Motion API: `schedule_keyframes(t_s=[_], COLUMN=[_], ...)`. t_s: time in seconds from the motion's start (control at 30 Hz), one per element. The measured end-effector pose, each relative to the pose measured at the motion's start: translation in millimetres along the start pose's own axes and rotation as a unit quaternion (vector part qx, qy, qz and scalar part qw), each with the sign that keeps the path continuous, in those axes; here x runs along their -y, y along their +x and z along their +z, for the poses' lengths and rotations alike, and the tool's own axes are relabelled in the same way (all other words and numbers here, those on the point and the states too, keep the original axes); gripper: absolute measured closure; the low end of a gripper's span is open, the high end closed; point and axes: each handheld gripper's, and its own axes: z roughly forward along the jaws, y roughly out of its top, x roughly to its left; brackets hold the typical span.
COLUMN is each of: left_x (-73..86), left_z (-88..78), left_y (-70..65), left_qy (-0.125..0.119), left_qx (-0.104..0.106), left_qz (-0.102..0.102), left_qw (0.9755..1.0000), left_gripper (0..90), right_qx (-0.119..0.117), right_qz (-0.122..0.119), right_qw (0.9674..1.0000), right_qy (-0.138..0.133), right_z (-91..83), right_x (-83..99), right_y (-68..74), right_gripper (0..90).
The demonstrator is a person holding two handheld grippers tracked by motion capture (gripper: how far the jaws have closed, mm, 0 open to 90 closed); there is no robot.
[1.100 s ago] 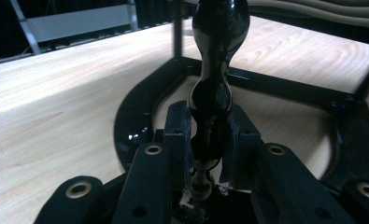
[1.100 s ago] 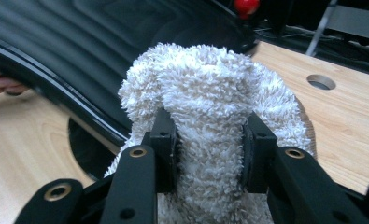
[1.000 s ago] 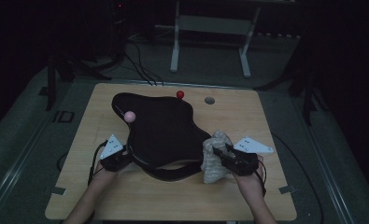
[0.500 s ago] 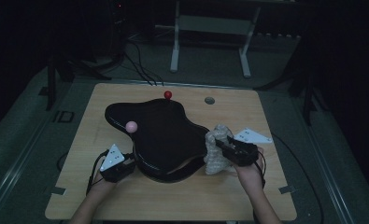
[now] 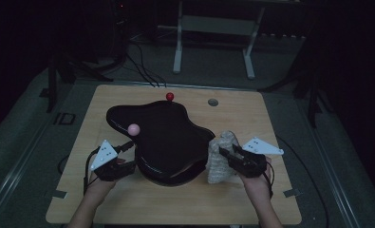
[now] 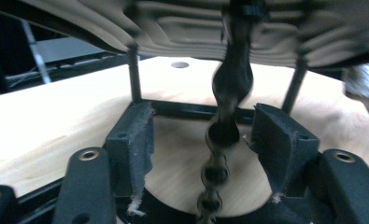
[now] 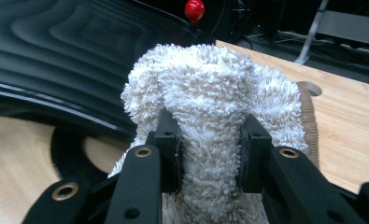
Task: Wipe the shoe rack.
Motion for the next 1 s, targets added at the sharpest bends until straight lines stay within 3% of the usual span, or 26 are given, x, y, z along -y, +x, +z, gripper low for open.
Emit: schedule_keyframes(t_s=[0.1,0.37,0.47,0.6,0.67,0.73,0.93,1.0], left_x=[-3.8,-7.0,-1.9,6.4,8.1,7.6,5.5,5.7], left_z=[1.7,0.3,4.6,8.4,7.6,7.3,6.6,5.9], left_y=[-0.6,-7.2,-9.8,-8.9,-8.2,-9.7,-13.2,-12.2], left_qy=[-0.002,0.007,0.027,0.042,0.033,0.029,0.018,0.015], left_qx=[0.0,-0.008,-0.014,-0.012,-0.005,-0.005,0.005,0.004], left_qz=[-0.005,-0.003,0.005,-0.003,-0.012,-0.007,0.002,-0.005], left_qw=[1.0,0.9999,0.9995,0.999,0.9994,0.9995,0.9998,0.9999], left_gripper=[33.3,34.5,42.5,51.9,53.1,58.6,61.1,63.5], right_qx=[-0.006,-0.011,-0.009,-0.009,-0.011,-0.012,-0.009,-0.005], right_qz=[0.001,0.002,0.009,0.008,0.008,0.007,0.003,0.003], right_qw=[1.0,0.9999,0.9999,0.9998,0.9998,0.9999,0.9999,1.0], right_qy=[-0.001,-0.006,-0.011,-0.013,-0.011,-0.008,-0.006,-0.005], right_z=[-6.1,-17.9,-21.1,-21.6,-19.8,-17.5,-13.2,-12.2], right_x=[4.3,10.5,11.6,12.4,13.1,13.7,13.0,12.7], right_y=[4.3,7.2,4.4,3.5,3.9,4.2,3.4,1.9], right_gripper=[67.5,67.5,67.6,67.6,67.5,67.6,67.6,67.6])
